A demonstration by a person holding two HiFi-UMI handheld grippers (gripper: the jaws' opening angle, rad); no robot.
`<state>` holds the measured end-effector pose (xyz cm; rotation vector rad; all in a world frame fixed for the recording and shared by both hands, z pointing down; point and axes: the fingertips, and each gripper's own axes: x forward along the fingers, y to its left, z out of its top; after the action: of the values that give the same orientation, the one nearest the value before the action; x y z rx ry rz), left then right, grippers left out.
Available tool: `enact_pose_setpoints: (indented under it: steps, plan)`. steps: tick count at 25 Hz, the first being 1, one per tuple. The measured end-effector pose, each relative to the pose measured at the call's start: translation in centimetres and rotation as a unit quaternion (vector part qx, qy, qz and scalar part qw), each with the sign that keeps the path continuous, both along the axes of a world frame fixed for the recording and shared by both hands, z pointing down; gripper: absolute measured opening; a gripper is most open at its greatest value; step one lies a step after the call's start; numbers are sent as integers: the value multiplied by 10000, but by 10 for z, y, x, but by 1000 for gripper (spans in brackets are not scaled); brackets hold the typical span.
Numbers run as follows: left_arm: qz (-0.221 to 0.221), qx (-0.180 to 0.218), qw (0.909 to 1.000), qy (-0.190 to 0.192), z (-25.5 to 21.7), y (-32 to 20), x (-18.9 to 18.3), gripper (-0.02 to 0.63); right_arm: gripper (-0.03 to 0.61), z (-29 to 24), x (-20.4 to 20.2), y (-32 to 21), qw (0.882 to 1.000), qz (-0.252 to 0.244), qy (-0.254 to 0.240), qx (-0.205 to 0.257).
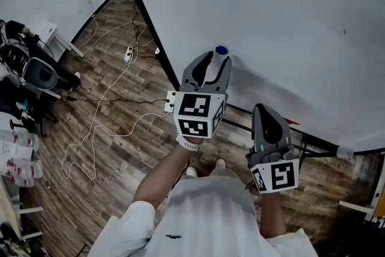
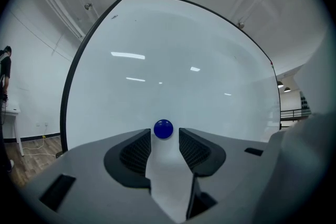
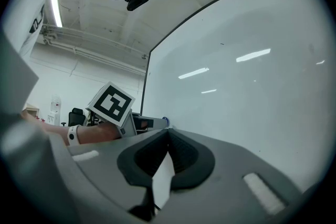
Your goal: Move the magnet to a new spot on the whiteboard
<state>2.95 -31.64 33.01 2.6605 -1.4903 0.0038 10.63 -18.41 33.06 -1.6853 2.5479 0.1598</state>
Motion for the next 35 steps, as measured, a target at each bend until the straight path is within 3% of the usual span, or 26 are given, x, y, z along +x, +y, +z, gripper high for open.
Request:
enact_pose_setpoints:
  steps: [15, 35]
  plan:
    - [-297, 52, 9995, -93, -7, -14, 4, 126, 11, -3, 9, 1, 9999, 133, -91, 23]
    - [79, -98, 9998, -127, 15, 14, -13, 123, 9, 0, -5, 13, 9999, 109, -133, -9]
